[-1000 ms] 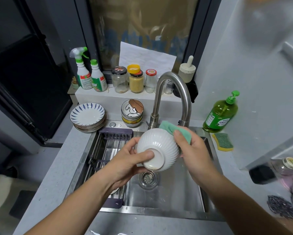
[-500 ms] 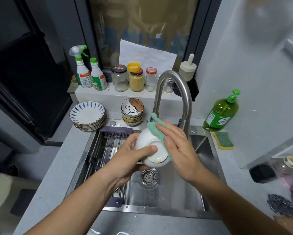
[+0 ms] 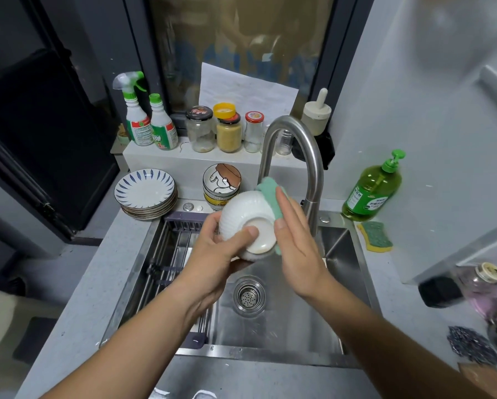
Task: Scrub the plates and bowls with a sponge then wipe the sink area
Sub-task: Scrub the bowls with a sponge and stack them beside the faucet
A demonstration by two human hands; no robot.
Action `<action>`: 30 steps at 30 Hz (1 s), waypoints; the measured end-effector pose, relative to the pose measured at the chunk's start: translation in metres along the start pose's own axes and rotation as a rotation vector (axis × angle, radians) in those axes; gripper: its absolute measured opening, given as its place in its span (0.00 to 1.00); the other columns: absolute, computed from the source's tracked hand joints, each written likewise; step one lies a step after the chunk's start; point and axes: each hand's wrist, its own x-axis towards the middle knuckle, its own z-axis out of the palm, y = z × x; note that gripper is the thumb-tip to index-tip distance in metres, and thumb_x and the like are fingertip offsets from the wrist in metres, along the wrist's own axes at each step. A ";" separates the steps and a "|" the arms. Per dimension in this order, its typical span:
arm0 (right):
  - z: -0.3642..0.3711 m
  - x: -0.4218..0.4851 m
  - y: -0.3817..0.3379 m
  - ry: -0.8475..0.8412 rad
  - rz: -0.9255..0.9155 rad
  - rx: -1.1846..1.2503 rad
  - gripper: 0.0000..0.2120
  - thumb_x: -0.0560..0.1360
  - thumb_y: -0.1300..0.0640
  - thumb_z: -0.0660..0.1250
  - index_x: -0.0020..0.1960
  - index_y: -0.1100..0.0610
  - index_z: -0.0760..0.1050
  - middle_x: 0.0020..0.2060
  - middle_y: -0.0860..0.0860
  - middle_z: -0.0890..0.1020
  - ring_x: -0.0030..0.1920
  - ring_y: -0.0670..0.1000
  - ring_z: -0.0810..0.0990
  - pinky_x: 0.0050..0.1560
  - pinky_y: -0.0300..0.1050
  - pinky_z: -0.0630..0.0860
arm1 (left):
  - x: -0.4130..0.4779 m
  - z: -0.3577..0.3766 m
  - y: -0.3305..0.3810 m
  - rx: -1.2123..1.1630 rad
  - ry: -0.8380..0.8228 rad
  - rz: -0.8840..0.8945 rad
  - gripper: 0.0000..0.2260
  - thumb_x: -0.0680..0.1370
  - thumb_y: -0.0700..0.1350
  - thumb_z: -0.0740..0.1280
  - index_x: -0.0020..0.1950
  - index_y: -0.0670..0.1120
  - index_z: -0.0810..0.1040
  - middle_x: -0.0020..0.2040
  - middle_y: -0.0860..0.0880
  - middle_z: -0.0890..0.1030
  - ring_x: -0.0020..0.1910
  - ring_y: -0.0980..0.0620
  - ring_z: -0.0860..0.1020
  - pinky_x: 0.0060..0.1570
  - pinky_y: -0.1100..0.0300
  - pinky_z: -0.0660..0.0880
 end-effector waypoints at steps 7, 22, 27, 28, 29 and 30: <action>0.033 -0.023 -0.005 0.142 0.116 0.110 0.25 0.78 0.45 0.58 0.73 0.32 0.56 0.77 0.38 0.57 0.74 0.31 0.55 0.69 0.25 0.56 | -0.010 0.011 -0.025 -0.269 0.099 -0.083 0.16 0.77 0.43 0.72 0.62 0.47 0.73 0.54 0.42 0.86 0.51 0.44 0.85 0.55 0.46 0.81; -0.021 0.015 0.011 -0.247 0.012 -0.028 0.19 0.80 0.48 0.57 0.69 0.43 0.72 0.68 0.40 0.73 0.72 0.44 0.68 0.76 0.51 0.62 | 0.019 -0.010 0.003 0.237 -0.157 -0.220 0.26 0.64 0.42 0.79 0.61 0.42 0.81 0.49 0.43 0.86 0.45 0.46 0.83 0.47 0.52 0.78; 0.018 -0.031 0.011 -0.031 0.059 -0.077 0.23 0.83 0.45 0.48 0.78 0.40 0.56 0.79 0.40 0.56 0.79 0.43 0.51 0.80 0.44 0.47 | 0.018 -0.014 -0.012 -0.026 0.007 -0.203 0.26 0.67 0.42 0.78 0.64 0.41 0.79 0.52 0.40 0.85 0.46 0.45 0.83 0.49 0.45 0.81; 0.021 -0.038 0.008 -0.042 0.002 -0.164 0.24 0.84 0.47 0.47 0.79 0.44 0.55 0.80 0.41 0.54 0.80 0.43 0.48 0.79 0.40 0.44 | 0.015 -0.015 -0.014 -0.073 0.008 -0.213 0.26 0.69 0.42 0.76 0.66 0.40 0.78 0.54 0.39 0.85 0.47 0.45 0.83 0.48 0.43 0.82; 0.020 -0.040 0.008 -0.043 -0.044 -0.224 0.25 0.83 0.47 0.47 0.80 0.46 0.55 0.80 0.43 0.54 0.80 0.44 0.48 0.78 0.39 0.43 | 0.011 -0.015 -0.017 -0.094 -0.007 -0.220 0.26 0.70 0.41 0.75 0.68 0.40 0.77 0.56 0.39 0.85 0.49 0.44 0.84 0.51 0.40 0.81; 0.017 -0.037 0.010 -0.032 -0.077 -0.239 0.24 0.83 0.47 0.47 0.79 0.46 0.56 0.79 0.44 0.56 0.80 0.45 0.49 0.78 0.40 0.44 | 0.006 -0.015 -0.019 -0.095 -0.019 -0.220 0.27 0.70 0.40 0.77 0.68 0.41 0.77 0.56 0.39 0.85 0.50 0.44 0.84 0.56 0.36 0.79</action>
